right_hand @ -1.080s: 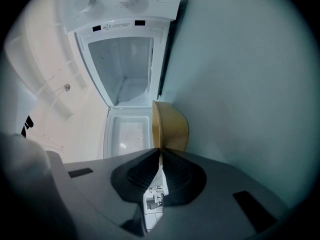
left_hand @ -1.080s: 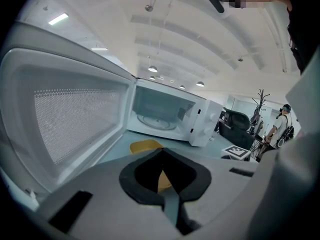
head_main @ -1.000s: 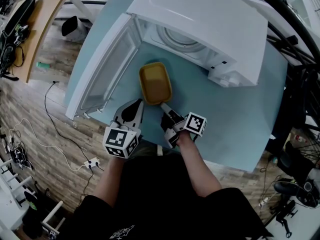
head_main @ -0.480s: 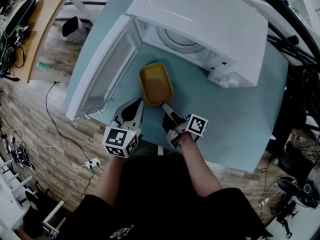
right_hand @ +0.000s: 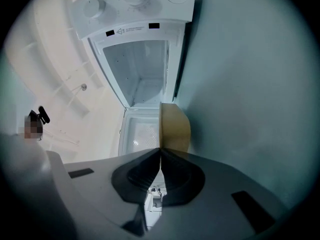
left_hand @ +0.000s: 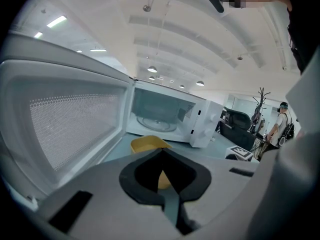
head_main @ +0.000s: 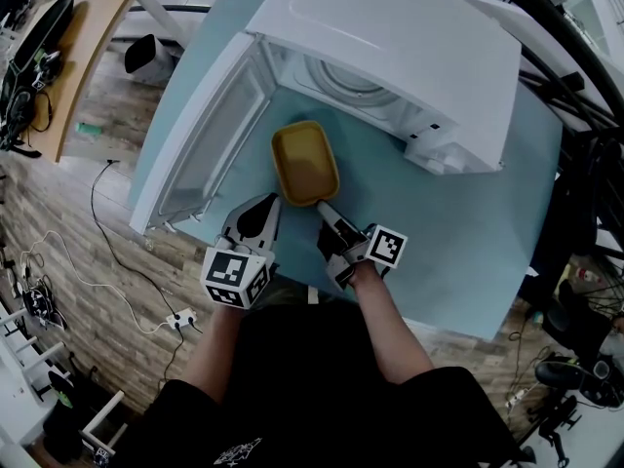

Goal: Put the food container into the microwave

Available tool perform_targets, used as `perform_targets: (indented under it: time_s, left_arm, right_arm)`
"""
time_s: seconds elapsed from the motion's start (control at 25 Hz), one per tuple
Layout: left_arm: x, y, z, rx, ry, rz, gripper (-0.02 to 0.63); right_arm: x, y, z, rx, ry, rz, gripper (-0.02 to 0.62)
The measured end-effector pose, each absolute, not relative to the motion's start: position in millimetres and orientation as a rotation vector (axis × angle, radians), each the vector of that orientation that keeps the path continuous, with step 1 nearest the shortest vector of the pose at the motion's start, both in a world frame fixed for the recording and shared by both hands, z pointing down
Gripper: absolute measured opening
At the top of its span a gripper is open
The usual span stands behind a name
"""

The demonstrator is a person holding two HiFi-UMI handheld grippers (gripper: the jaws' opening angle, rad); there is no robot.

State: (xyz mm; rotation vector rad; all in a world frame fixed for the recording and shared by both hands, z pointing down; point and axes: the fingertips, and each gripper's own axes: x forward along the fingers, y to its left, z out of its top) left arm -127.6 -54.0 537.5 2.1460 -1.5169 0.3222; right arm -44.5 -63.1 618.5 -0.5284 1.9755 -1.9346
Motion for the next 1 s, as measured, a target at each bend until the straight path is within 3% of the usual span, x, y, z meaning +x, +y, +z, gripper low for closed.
perform_targets:
  time_s: [1.0]
  left_arm:
    - [-113,-105,526,2.217,-1.455,0.309,0.008]
  right_arm:
    - [-27,-114,591,-0.59,1.98,-1.808,0.014]
